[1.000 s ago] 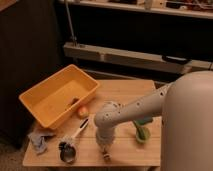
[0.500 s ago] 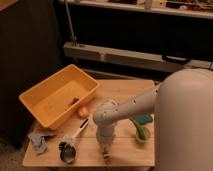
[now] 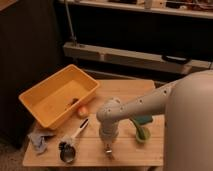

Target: Place fork in table surface

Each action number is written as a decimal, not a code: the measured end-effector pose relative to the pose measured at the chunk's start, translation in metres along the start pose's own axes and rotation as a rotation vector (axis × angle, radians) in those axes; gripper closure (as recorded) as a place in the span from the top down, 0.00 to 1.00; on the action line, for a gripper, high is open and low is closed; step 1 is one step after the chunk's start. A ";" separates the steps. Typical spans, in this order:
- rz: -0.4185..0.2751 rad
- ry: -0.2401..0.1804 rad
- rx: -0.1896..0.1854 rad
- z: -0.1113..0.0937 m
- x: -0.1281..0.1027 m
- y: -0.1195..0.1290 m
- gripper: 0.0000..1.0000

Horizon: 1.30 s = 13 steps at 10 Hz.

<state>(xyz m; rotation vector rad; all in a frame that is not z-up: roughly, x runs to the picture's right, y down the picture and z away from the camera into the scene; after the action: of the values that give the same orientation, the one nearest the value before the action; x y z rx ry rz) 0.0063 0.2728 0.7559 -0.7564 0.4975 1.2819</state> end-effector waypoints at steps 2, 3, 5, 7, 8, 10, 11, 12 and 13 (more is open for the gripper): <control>0.005 -0.088 -0.040 -0.050 -0.010 -0.001 0.18; 0.006 -0.126 -0.057 -0.073 -0.014 -0.002 0.18; 0.007 -0.222 -0.109 -0.132 -0.026 -0.006 0.18; 0.018 -0.326 -0.149 -0.184 -0.034 -0.013 0.18; 0.031 -0.381 -0.164 -0.210 -0.036 -0.019 0.18; 0.058 -0.483 -0.198 -0.253 -0.040 -0.032 0.18; 0.065 -0.519 -0.216 -0.273 -0.042 -0.037 0.18; 0.064 -0.529 -0.231 -0.283 -0.043 -0.035 0.18; 0.065 -0.532 -0.244 -0.287 -0.043 -0.035 0.18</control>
<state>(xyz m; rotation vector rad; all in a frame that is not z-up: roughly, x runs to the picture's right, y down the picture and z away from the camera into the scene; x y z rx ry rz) 0.0517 0.0276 0.6025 -0.5676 -0.0660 1.5541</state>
